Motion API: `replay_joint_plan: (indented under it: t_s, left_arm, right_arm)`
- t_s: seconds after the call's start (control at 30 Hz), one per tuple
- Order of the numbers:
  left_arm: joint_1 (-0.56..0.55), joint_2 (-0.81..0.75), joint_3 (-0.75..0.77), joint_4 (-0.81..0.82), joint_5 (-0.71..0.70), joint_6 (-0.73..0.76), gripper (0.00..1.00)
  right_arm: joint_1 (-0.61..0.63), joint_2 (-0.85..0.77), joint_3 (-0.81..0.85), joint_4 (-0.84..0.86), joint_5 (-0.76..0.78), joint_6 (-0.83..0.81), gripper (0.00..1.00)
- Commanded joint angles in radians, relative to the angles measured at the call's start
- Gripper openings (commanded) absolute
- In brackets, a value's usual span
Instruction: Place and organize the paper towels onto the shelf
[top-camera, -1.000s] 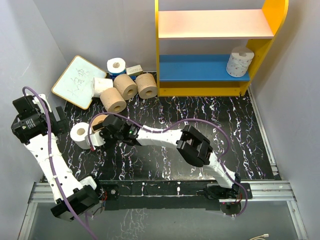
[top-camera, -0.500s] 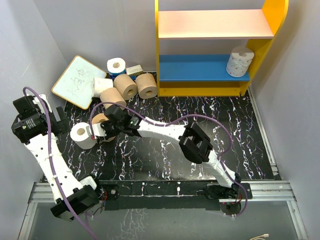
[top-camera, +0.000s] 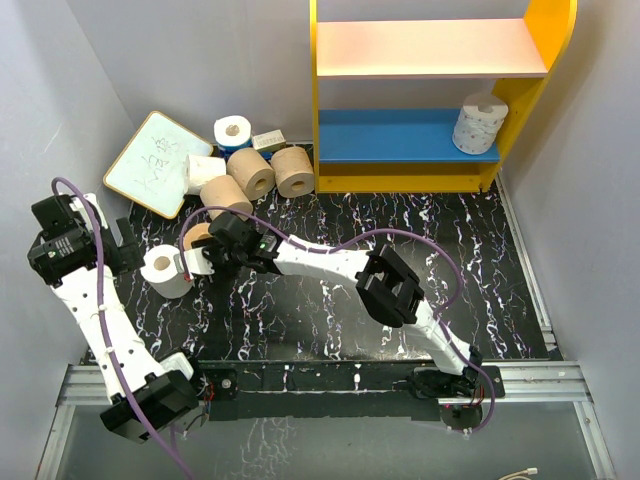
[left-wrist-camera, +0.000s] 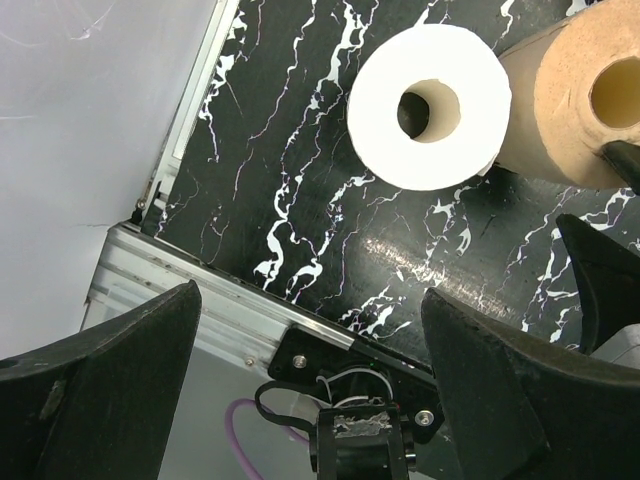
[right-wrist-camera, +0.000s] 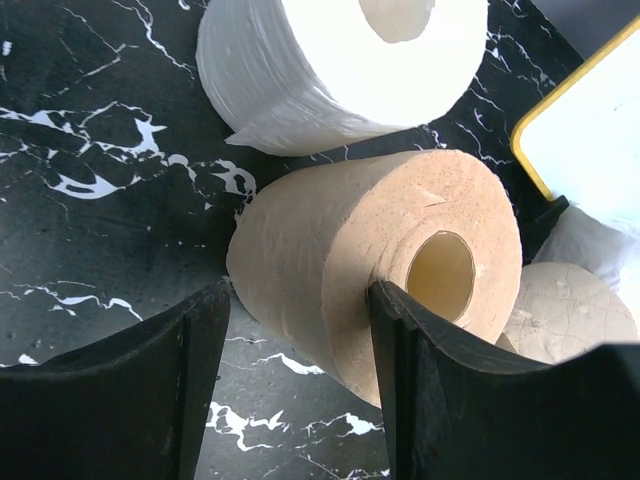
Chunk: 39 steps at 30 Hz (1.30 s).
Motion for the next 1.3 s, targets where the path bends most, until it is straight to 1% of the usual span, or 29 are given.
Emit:
replay_joint_plan:
  t_s: [0.0,0.13,0.33,0.47,0.53,0.67,0.73,0.77,0.8,0.87,0.93,0.97,1.03,1.07,1.1,1.17,1.27]
  left_arm:
    - [0.005,-0.020,-0.022,0.000,0.010,0.003,0.91]
    - [0.005,-0.025,-0.028,0.004,0.016,0.008,0.92]
    - [0.005,-0.007,0.002,-0.011,0.038,0.006,0.92]
    - [0.004,0.024,0.061,-0.033,0.094,-0.016,0.92]
    - [0.005,0.035,0.073,-0.036,0.108,-0.025,0.92]
    - [0.005,0.044,0.071,-0.035,0.113,-0.031,0.92]
    - [0.005,0.040,0.069,-0.034,0.113,-0.028,0.92]
    - [0.005,0.037,0.068,-0.035,0.112,-0.026,0.92]
    - [0.004,0.036,0.069,-0.036,0.110,-0.024,0.92]
    - [0.005,0.036,0.071,-0.039,0.107,-0.018,0.92]
    - [0.005,0.031,0.067,-0.040,0.102,-0.012,0.92]
    - [0.005,0.028,0.063,-0.038,0.099,-0.009,0.92]
    - [0.005,0.022,0.049,-0.032,0.093,-0.004,0.92]
    - [0.005,0.018,0.045,-0.029,0.091,-0.004,0.92]
    - [0.005,0.017,0.042,-0.027,0.090,-0.004,0.92]
    - [0.005,0.013,0.040,-0.027,0.093,-0.002,0.92]
    - [0.005,0.010,0.038,-0.026,0.102,0.000,0.92]
  right_arm:
    - [-0.004,0.001,0.040,0.080,0.058,0.006,0.57]
    - [-0.009,-0.031,0.023,0.126,0.042,0.024,0.60]
    - [-0.013,-0.020,0.032,0.119,0.022,0.027,0.66]
    - [-0.022,0.030,0.091,0.083,-0.001,0.028,0.68]
    - [-0.028,0.067,0.140,0.060,-0.014,0.030,0.66]
    - [-0.041,0.133,0.231,0.034,-0.039,0.036,0.55]
    - [-0.041,0.157,0.256,0.016,-0.052,0.024,0.45]
    - [-0.040,0.170,0.271,0.001,-0.058,0.019,0.41]
    - [-0.041,0.187,0.287,-0.015,-0.062,0.018,0.39]
    - [-0.041,0.194,0.288,-0.026,-0.056,0.017,0.38]
    - [-0.046,0.191,0.276,-0.043,-0.061,0.013,0.32]
    - [-0.048,0.190,0.273,-0.056,-0.065,0.013,0.28]
    - [-0.057,0.186,0.274,-0.098,-0.071,0.015,0.13]
    - [-0.061,0.181,0.273,-0.120,-0.071,0.015,0.03]
    - [-0.066,0.170,0.272,-0.149,-0.072,0.016,0.00]
    - [-0.080,0.125,0.249,-0.200,-0.080,0.020,0.00]
    - [-0.108,-0.002,0.137,-0.204,-0.061,0.042,0.00]
